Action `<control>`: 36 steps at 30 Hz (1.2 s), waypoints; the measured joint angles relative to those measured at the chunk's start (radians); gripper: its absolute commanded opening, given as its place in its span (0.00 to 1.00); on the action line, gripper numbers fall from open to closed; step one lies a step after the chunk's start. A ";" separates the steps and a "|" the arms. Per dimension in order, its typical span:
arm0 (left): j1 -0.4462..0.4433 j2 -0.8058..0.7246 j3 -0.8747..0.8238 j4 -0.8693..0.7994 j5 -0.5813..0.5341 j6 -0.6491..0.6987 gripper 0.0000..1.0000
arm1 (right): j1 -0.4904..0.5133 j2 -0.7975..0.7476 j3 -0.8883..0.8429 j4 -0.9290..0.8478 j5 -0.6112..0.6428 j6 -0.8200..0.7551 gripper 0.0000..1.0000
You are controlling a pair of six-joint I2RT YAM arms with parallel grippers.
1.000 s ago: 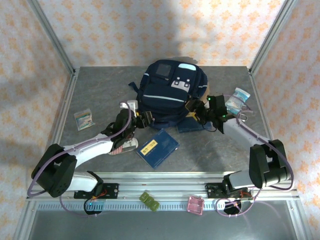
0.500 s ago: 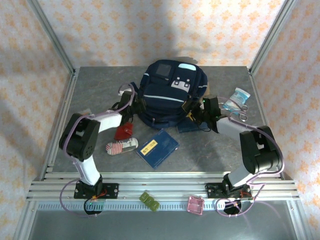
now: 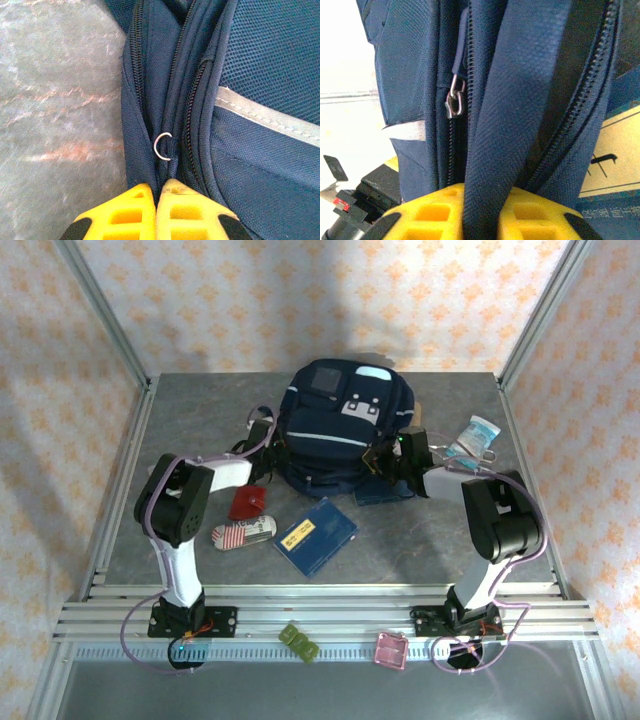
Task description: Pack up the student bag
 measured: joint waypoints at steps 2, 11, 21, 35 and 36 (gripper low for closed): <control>0.000 -0.069 -0.084 0.013 0.006 -0.014 0.00 | 0.001 0.001 0.000 -0.001 -0.015 -0.002 0.02; -0.013 -0.332 -0.362 0.051 0.017 -0.121 0.00 | 0.013 0.098 0.134 -0.072 -0.071 -0.047 0.00; -0.103 -0.309 -0.248 0.037 -0.041 -0.151 0.29 | -0.023 0.196 0.410 -0.199 0.037 -0.129 0.42; -0.215 -0.494 -0.370 0.147 -0.018 -0.186 0.99 | 0.000 -0.027 0.132 -0.264 0.071 -0.247 0.67; -0.219 -0.500 -0.391 0.175 -0.011 -0.195 0.99 | 0.000 -0.023 0.126 -0.257 0.057 -0.248 0.67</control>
